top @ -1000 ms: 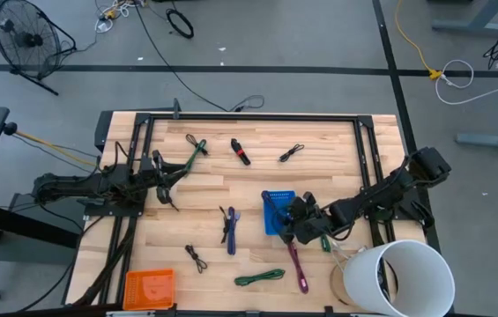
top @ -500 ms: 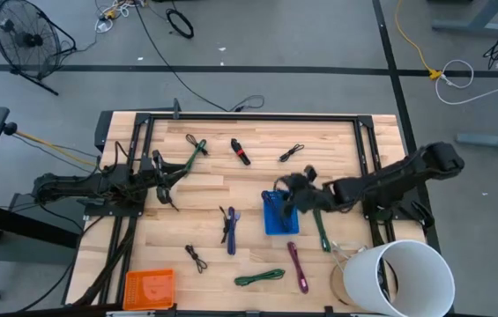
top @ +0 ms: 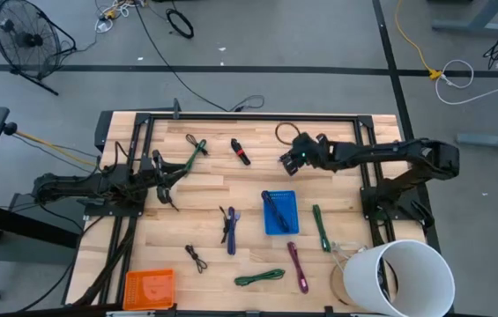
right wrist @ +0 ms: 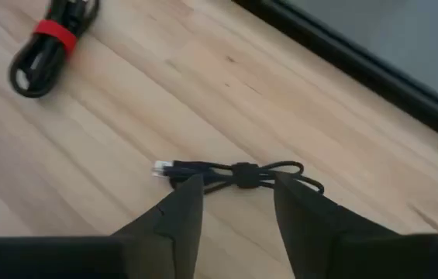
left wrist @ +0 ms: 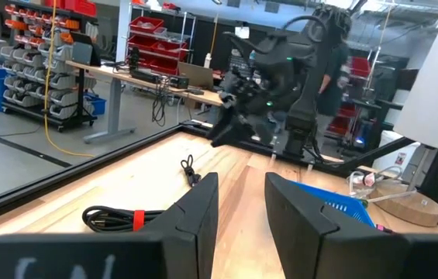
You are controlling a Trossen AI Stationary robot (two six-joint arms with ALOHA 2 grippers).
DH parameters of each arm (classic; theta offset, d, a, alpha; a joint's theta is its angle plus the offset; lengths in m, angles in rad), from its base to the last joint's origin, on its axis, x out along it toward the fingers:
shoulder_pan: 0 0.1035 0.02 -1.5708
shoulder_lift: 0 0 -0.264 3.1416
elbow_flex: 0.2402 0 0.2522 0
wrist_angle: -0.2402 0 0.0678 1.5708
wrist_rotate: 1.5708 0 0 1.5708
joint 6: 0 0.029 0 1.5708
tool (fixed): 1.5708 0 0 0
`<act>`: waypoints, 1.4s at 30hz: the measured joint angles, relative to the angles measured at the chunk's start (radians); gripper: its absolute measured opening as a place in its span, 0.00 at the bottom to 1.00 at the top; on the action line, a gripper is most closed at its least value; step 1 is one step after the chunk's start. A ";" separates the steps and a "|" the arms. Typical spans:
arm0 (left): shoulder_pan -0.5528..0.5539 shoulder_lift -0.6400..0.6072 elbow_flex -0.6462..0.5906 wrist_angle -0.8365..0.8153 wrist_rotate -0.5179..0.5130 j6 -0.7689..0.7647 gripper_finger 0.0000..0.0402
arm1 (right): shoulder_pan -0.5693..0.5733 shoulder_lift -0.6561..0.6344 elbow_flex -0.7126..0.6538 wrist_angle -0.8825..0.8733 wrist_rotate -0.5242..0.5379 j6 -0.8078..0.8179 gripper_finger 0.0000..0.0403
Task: Pick & Place USB Port
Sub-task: Put the black charger cable into the orange bin
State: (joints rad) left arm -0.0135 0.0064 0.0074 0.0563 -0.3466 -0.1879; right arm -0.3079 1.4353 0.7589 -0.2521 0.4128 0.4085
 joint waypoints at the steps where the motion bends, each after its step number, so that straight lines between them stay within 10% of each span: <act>1: 0.000 0.000 0.000 0.000 0.000 0.000 0.28 | -0.016 0.002 0.000 0.004 -0.014 0.000 0.43; 13: 0.000 0.000 0.000 0.000 0.000 -0.003 0.28 | -0.067 0.057 0.000 0.116 -0.070 -0.046 0.62; 26: 0.000 0.000 0.000 0.000 0.003 -0.001 0.28 | -0.058 0.147 0.000 0.187 -0.249 -0.223 0.57; 42: 0.000 0.000 0.000 0.000 0.003 0.000 0.28 | -0.035 0.151 0.000 0.180 -0.167 -0.559 0.53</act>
State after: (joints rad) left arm -0.0134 0.0063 0.0074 0.0559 -0.3439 -0.1879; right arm -0.3428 1.5867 0.7589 -0.0716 0.2455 -0.1509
